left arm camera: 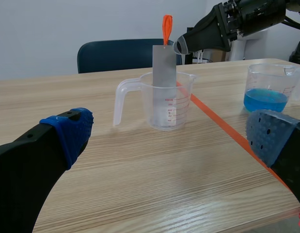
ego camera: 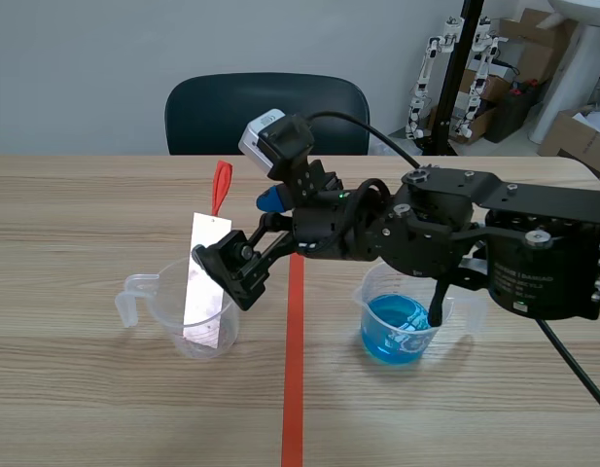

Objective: Do the redox reaction experiment. lift the metal plate out of the left beaker

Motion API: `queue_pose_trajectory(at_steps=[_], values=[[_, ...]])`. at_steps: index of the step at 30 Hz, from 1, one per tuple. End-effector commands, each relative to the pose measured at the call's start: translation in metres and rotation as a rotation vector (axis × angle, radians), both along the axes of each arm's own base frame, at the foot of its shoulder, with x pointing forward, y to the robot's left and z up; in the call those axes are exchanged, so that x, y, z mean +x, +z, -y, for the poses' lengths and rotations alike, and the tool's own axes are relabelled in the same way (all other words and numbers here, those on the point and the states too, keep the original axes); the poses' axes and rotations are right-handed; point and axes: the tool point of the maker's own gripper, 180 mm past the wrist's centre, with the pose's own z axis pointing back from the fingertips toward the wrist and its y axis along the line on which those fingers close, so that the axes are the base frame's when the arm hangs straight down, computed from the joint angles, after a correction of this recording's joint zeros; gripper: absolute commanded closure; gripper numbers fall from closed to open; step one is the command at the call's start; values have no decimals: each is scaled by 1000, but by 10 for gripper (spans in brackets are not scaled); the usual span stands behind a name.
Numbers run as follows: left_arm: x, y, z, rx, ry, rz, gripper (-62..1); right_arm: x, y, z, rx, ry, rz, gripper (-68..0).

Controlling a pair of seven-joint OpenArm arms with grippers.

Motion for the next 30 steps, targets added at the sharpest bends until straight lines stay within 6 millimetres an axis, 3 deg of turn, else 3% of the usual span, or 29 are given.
queue_pose_trajectory(at_steps=[1, 20, 22, 26, 30], values=[[-2, 11, 1, -19, 2, 50, -623, 12, 20, -6, 37, -5, 38, -679], [-2, 11, 1, -19, 2, 50, -623, 8, 17, -34, 38, 37, 1, -657], [-2, 11, 1, -19, 2, 50, -623, 7, 16, -35, 34, 39, -2, -603], [-2, 11, 1, -19, 2, 51, -623, 8, 17, -34, 43, 30, -11, -433], [-2, 11, 1, -19, 2, 51, -623, 8, 16, -34, 41, 31, -13, -338]])
